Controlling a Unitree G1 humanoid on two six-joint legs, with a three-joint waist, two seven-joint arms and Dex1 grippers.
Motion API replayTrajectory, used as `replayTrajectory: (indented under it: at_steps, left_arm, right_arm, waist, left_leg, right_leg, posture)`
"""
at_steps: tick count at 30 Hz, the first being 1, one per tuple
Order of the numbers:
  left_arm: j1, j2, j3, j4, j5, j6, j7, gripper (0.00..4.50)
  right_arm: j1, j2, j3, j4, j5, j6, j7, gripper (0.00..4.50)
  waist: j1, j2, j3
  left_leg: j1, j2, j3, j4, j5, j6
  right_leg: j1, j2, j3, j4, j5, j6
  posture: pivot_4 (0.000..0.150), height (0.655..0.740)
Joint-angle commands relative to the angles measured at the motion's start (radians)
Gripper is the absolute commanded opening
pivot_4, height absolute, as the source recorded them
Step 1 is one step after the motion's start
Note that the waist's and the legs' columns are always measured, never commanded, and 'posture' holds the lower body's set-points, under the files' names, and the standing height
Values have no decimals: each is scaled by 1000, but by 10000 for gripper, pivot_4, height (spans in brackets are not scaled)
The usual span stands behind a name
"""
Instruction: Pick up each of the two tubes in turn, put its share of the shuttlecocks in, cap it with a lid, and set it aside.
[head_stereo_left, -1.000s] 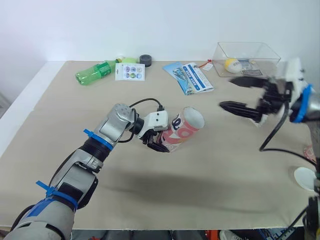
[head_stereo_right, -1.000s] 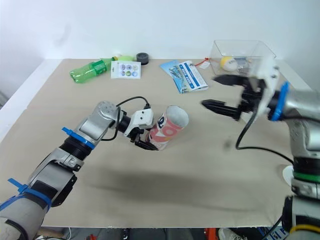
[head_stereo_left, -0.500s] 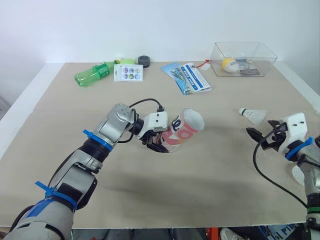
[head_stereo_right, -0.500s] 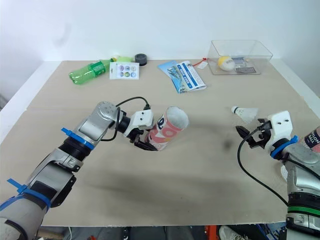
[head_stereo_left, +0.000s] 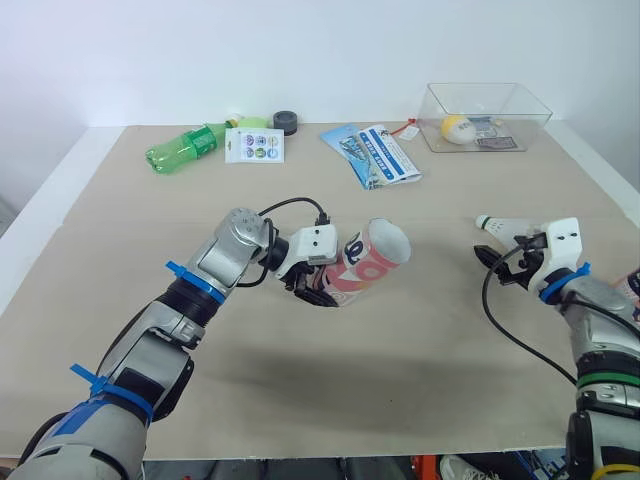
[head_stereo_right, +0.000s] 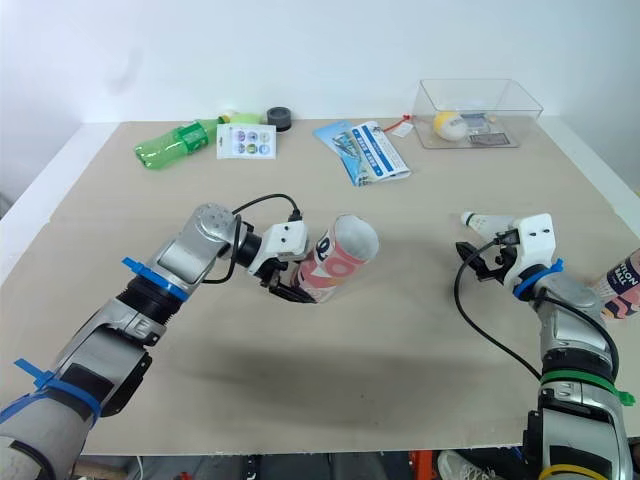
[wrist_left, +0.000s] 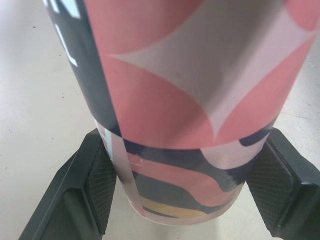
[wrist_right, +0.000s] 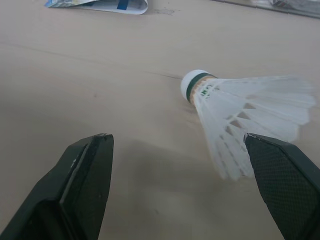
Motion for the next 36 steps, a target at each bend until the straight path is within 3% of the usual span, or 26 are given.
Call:
replayTrajectory:
  at_steps: [1,3,5,6,8,9,12,13,22,30,33,36]
  left_arm:
    - [1,11,4,-41,-4,11,1,32784]
    - [3,12,3,-44,-4,16,2,32784]
    - [3,11,2,-46,-4,18,2,32784]
    - [2,11,2,-46,-4,18,3,32784]
    - [1,10,2,-43,-3,16,3,32784]
    - [0,10,2,-42,-3,16,3,32784]
    - [-3,11,1,-34,-1,10,2,32784]
    - [-4,11,1,-32,0,9,2,32784]
    - [-9,9,1,-22,2,5,0,32784]
    - [-21,18,19,20,-7,-14,-2,32784]
    - [-43,14,25,61,-13,-20,-9,32784]
    - [-59,8,25,100,-12,-38,-9,32784]
  right_arm:
    - [-41,-5,-3,35,-15,-50,-27,44744]
    - [-64,-5,3,79,-32,-75,-54,42368]
    - [-85,-5,1,116,-39,-94,-76,34390]
    - [-94,-6,0,133,-45,-107,-89,32777]
    - [-108,-6,0,157,-47,-125,-95,22046]
    - [-114,-6,1,166,-48,-132,-95,19631]
    - [-127,-1,4,184,-44,-148,-73,4166]
    - [-130,1,6,188,-44,-153,-66,948]
    - [-131,-3,12,146,-44,-189,-46,272]
    - [6,-178,94,-363,-51,-316,222,272]
    - [-18,-324,165,-536,-53,-371,435,272]
    - [-78,-380,200,-637,3,-271,531,272]
  waist:
    - [0,0,0]
    - [-1,0,0]
    - [-2,0,0]
    - [-2,0,0]
    - [-3,0,0]
    - [-3,0,0]
    - [-3,0,0]
    - [-3,0,0]
    - [-4,0,0]
    - [-3,2,0]
    - [-5,5,2]
    - [-8,3,2]
  left_leg:
    - [0,0,0,0,0,0]
    - [0,0,0,0,0,0]
    - [0,0,0,0,0,0]
    - [0,0,0,0,0,0]
    - [0,0,0,0,0,0]
    - [0,0,0,0,0,0]
    - [0,0,0,0,0,0]
    - [0,0,0,0,0,0]
    - [0,0,0,0,0,0]
    - [0,0,0,-1,0,0]
    - [1,0,1,-1,0,0]
    - [2,0,1,-1,0,0]
  right_leg:
    - [0,0,0,0,0,0]
    - [0,0,0,0,0,0]
    - [0,0,0,0,0,0]
    - [0,0,0,0,0,0]
    - [0,0,0,0,0,0]
    - [0,0,0,0,0,0]
    - [0,0,0,0,0,0]
    - [0,0,0,0,0,0]
    - [0,0,0,0,0,0]
    - [0,0,0,0,-1,1]
    - [0,0,1,0,0,1]
    - [0,1,0,0,0,0]
  posture:
    - [1500,7400]
    - [1500,7400]
    - [1500,7400]
    - [1500,7400]
    - [1500,7400]
    - [1500,7400]
    - [1500,7400]
    - [1500,7400]
    - [1500,7400]
    - [1500,7400]
    - [1500,7400]
    - [1500,7400]
